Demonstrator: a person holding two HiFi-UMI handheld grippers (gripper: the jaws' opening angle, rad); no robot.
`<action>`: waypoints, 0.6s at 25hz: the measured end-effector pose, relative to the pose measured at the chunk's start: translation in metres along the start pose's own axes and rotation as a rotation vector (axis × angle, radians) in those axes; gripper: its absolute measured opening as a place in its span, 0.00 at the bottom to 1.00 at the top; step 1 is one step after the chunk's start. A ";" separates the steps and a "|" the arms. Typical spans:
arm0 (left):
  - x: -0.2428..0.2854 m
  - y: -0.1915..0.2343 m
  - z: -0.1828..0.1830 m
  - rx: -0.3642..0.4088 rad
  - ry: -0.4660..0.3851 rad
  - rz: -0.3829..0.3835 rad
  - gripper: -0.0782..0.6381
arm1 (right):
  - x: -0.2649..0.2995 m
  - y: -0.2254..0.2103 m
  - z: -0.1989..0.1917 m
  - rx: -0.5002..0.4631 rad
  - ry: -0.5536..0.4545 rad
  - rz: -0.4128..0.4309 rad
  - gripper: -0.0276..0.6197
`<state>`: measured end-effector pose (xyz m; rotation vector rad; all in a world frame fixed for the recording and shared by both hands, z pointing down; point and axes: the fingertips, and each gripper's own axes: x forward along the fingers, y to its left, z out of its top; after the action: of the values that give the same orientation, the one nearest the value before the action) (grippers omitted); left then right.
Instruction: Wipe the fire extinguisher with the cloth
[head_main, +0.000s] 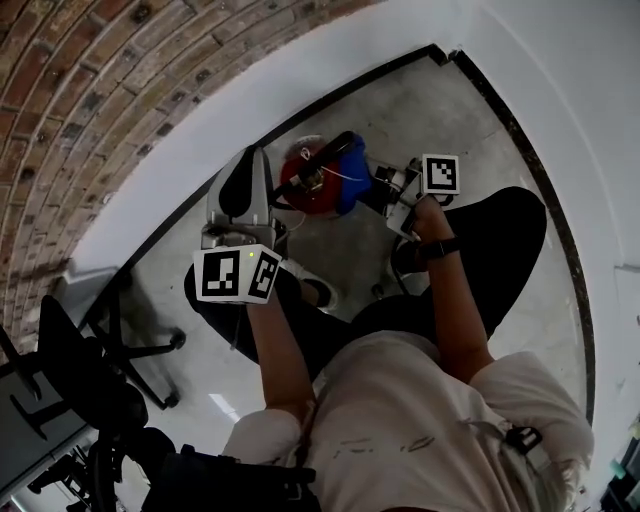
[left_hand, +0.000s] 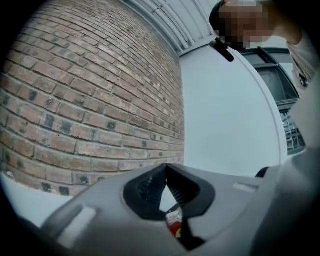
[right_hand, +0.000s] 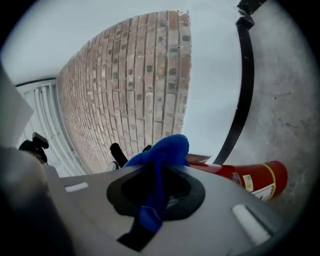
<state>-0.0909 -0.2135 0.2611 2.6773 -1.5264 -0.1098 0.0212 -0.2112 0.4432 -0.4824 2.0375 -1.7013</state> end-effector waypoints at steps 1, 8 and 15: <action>0.000 0.004 0.000 -0.004 -0.002 0.007 0.11 | -0.001 -0.009 0.002 -0.042 0.002 -0.044 0.11; 0.001 0.010 -0.014 -0.008 0.034 0.017 0.11 | -0.011 -0.160 -0.017 -0.233 0.188 -0.456 0.11; -0.002 0.017 -0.030 0.010 0.095 0.032 0.11 | -0.059 -0.353 -0.084 -0.147 0.365 -0.765 0.11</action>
<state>-0.1034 -0.2198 0.2929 2.6236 -1.5453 0.0260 0.0206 -0.1743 0.8088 -1.1972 2.4326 -2.1901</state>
